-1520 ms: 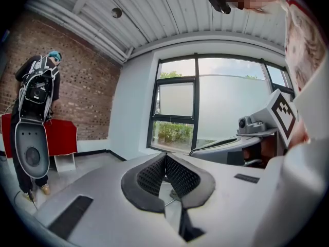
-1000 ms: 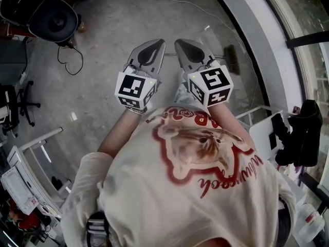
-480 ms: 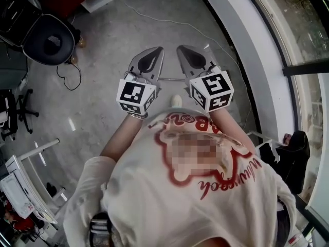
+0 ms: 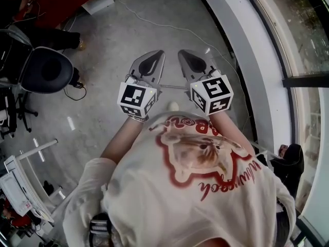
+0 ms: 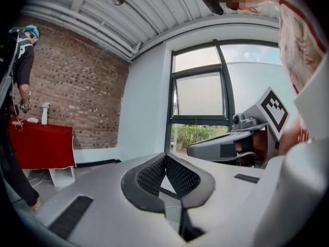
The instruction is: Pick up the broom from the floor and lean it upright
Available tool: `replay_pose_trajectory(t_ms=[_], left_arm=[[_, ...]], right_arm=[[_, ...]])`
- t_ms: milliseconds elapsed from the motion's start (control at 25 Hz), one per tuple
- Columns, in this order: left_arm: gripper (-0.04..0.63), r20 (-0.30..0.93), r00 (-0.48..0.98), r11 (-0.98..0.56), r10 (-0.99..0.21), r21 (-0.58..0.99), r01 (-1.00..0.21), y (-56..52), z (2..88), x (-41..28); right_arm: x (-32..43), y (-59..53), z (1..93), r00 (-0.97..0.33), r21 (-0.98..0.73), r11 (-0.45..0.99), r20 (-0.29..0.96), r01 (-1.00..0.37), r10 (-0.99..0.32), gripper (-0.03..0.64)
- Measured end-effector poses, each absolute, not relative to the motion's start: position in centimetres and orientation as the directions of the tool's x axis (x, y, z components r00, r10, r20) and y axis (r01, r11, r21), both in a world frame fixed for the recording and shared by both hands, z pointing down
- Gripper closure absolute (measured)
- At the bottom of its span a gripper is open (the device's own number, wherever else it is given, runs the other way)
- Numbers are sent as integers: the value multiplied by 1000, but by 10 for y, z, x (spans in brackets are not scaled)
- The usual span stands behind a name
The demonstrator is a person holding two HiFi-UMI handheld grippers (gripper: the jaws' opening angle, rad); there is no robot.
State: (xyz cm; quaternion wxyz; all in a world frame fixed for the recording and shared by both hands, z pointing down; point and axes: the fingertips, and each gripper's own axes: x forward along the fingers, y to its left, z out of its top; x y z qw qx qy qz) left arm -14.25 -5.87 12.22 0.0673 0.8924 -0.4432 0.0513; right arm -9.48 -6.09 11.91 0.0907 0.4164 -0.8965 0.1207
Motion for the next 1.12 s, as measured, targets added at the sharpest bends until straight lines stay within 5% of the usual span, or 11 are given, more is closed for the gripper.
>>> replay_pose_trajectory(t_ms=[880,1120], left_arm=[[574,216,513,-500,-831,114,-859,-89,148,-205],[574,251,483,-459,-839,150,-876,-98,181,-223]], right_arm=[[-138,-85,153,-680,-179,661,307,-728,-666,592],[-157,-89,180,-680,-9,729,368,-685,-635,592]])
